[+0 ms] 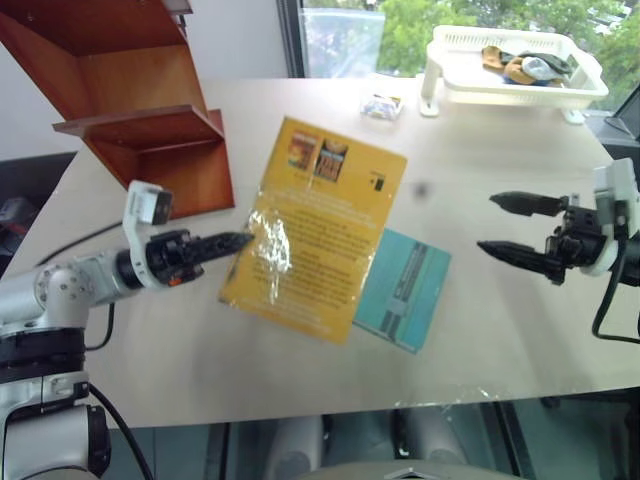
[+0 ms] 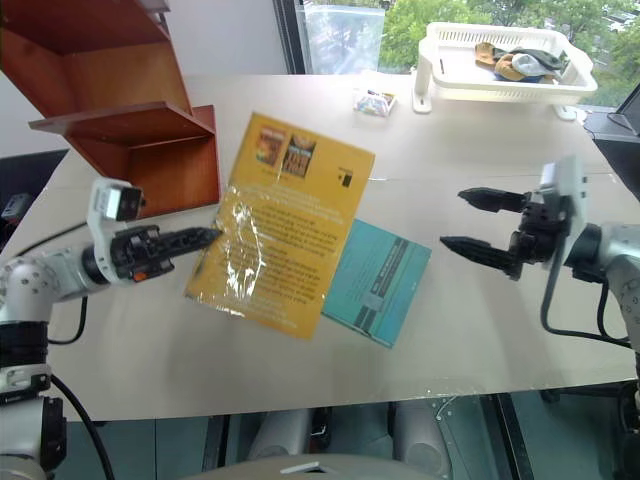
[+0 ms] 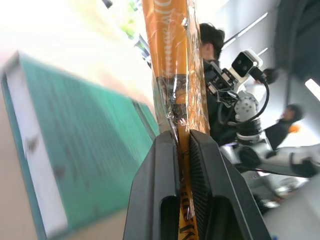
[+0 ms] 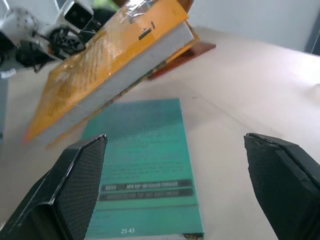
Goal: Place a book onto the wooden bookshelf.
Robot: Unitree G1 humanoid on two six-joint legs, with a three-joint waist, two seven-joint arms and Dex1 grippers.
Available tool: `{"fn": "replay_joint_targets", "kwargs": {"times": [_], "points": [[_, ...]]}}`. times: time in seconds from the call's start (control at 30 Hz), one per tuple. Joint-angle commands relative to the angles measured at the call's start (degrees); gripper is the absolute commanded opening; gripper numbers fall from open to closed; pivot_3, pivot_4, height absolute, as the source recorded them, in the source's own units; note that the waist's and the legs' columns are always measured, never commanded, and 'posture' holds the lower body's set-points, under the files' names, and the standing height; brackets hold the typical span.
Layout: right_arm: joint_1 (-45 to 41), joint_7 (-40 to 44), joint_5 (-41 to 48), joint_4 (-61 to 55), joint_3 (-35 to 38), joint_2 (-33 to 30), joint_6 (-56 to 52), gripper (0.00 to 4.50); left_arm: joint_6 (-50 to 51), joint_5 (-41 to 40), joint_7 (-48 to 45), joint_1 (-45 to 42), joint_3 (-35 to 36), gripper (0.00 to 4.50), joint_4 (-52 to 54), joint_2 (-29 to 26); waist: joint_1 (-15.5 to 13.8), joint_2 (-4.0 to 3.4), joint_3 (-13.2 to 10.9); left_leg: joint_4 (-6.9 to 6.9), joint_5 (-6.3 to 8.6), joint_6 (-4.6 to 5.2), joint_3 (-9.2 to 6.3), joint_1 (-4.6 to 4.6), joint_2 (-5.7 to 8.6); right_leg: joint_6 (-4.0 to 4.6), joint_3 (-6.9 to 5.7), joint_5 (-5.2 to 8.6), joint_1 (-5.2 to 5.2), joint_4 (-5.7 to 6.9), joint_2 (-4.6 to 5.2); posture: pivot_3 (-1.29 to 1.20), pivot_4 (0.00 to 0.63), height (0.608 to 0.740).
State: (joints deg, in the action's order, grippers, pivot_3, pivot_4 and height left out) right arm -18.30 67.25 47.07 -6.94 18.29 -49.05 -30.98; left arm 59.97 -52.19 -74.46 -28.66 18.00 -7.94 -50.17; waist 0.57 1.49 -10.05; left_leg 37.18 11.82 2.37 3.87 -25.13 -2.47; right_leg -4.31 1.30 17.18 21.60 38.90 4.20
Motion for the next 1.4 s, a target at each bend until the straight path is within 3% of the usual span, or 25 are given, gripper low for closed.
{"fn": "replay_joint_targets", "kwargs": {"times": [0.03,0.13,0.27,0.47,0.6,0.93,1.4], "points": [[-4.08,5.33,3.69,7.42,4.94,-1.36,0.17,4.50,-7.64,2.11,3.40,-6.13,2.08,0.01,5.55,-0.82,0.06,0.00,0.00,0.00,0.00,0.00,0.00,0.00,0.02,0.00,0.01,0.00,-0.01,0.00,0.00,0.00,0.150,0.740],[-7.04,9.90,5.28,13.82,6.00,-2.95,-1.80,4.50,-12.50,5.32,4.96,-11.30,0.55,0.01,6.87,-1.86,0.08,-0.01,-0.01,0.00,0.00,0.00,0.03,0.00,0.15,0.00,0.03,0.00,0.00,-0.01,-0.04,0.00,0.150,0.740],[-9.87,17.16,8.38,20.01,5.94,-5.43,-7.37,4.50,-24.14,16.07,6.81,-19.21,-4.88,0.01,5.73,-4.13,0.07,-0.03,-0.02,-0.01,-0.01,-0.01,0.09,0.00,0.16,0.00,0.08,0.00,0.01,-0.05,-0.11,0.00,0.150,0.740],[-14.69,21.26,8.31,26.42,4.87,-4.71,-9.66,4.50,-41.15,30.69,12.74,-32.47,-10.40,0.01,-0.28,-3.87,0.14,-0.02,-0.02,0.02,0.00,-0.01,0.19,0.00,0.17,-0.01,0.17,0.00,0.03,-0.06,-0.14,0.00,0.150,0.740],[-18.42,23.72,6.46,32.21,4.14,-4.56,-8.80,4.50,-48.37,35.46,13.35,-38.06,-11.98,0.01,-0.63,-4.10,0.12,-0.04,-0.04,0.02,0.00,-0.01,0.23,-0.06,0.17,-0.02,0.16,0.00,0.07,-0.08,-0.16,0.00,0.150,0.740],[-25.23,25.25,3.67,40.66,1.11,-3.93,-4.30,4.50,-65.05,50.59,11.29,-38.45,-17.75,0.01,0.08,-12.35,0.20,-0.17,-0.12,0.08,0.00,-0.01,0.39,-0.20,0.16,-0.02,0.12,0.01,0.14,-0.11,-0.18,0.00,0.150,0.740],[-32.25,25.25,13.25,43.94,-3.28,-4.46,-9.10,4.50,-69.01,59.86,11.46,-35.98,-17.32,0.01,-2.86,-21.31,0.11,-0.24,-0.16,0.20,0.00,0.00,0.31,-0.70,0.15,-0.02,-0.01,0.01,0.55,-0.06,-0.17,0.00,0.150,0.740]]}}
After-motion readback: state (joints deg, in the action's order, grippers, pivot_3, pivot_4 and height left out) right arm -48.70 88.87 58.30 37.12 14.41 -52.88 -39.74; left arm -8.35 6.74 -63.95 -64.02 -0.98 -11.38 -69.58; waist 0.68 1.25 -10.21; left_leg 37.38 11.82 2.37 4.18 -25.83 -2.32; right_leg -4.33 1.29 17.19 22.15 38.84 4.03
